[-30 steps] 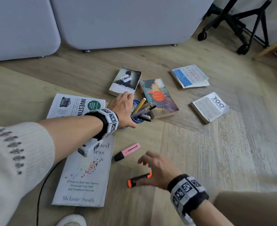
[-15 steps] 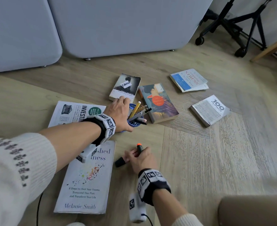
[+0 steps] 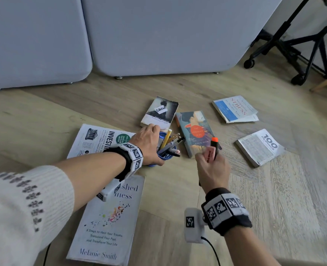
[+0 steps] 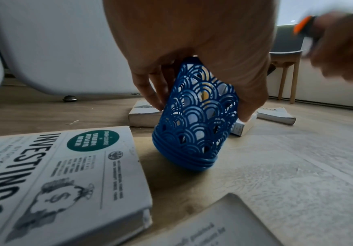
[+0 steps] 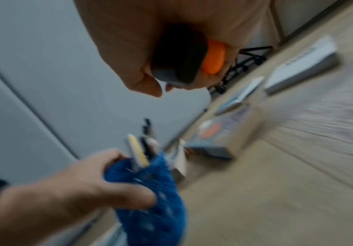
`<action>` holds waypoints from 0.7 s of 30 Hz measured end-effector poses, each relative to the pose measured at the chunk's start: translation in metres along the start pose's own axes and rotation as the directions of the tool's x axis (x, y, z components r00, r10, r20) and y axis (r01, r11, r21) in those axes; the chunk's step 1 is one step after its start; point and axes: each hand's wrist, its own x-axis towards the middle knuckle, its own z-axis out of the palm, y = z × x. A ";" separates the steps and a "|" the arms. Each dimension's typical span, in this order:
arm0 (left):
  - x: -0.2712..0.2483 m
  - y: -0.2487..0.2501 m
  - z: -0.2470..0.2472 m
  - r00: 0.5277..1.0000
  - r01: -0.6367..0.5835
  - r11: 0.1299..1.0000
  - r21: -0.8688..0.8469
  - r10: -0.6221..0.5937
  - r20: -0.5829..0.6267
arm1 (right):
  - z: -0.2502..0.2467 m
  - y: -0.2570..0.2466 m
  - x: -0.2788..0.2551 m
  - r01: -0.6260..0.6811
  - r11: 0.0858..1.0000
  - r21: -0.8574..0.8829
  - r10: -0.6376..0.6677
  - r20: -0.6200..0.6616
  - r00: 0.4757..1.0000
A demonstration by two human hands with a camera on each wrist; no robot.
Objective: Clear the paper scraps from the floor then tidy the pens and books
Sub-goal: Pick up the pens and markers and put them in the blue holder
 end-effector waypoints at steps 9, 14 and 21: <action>0.016 0.009 -0.012 0.999 -0.029 0.988 -0.149 0.022 -0.046 | 0.036 -0.074 0.034 0.366 0.918 0.154 -0.371 0.006 0.928; 0.011 0.002 -0.025 1.000 -0.016 0.971 -0.239 0.014 -0.009 | 0.047 -0.075 0.037 0.496 0.866 0.058 -0.499 0.124 0.858; 0.009 0.003 -0.061 0.996 -0.019 0.942 -0.336 -0.011 -0.086 | 0.034 -0.116 0.052 0.391 0.902 -0.184 -0.373 0.124 0.920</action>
